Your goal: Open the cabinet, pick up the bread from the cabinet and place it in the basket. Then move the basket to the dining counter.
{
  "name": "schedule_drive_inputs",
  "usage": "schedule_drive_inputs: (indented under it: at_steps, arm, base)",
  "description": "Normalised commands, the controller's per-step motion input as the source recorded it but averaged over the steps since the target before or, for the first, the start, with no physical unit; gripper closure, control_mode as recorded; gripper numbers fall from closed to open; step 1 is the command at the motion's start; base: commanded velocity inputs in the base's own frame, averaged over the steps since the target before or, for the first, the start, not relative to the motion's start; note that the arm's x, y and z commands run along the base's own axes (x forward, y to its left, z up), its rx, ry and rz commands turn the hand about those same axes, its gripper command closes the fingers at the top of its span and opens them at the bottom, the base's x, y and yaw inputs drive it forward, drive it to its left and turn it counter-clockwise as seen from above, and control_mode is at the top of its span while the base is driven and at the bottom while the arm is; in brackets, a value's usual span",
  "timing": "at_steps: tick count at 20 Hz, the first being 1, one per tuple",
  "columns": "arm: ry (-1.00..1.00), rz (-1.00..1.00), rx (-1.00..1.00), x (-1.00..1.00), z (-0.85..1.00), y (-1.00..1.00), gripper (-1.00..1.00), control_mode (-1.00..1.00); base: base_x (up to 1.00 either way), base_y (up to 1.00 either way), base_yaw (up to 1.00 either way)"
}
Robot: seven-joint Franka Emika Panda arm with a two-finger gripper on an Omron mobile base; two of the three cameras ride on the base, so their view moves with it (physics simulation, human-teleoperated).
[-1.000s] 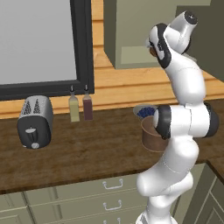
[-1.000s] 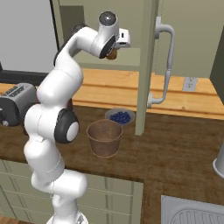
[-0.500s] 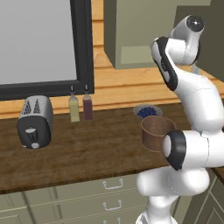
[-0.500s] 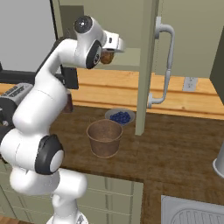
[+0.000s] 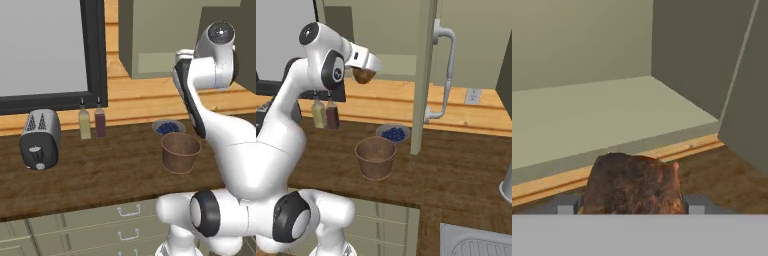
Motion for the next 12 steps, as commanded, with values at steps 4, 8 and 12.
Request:
schedule_drive_inputs:
  at_steps: [4,8,12]
  arm:
    - [0.09,-0.11,0.0,-1.0,-0.45,0.13,1.0,-1.0]
    - [0.15,0.01,0.0,-1.0,-0.64,0.01,1.0,-1.0]
    - [0.23,0.07,0.0,-0.87,-0.72,0.0,1.0,-1.0]
  base:
    - [0.0,0.0,0.0]
    - [0.0,0.0,0.0]
    - [0.0,0.0,0.0]
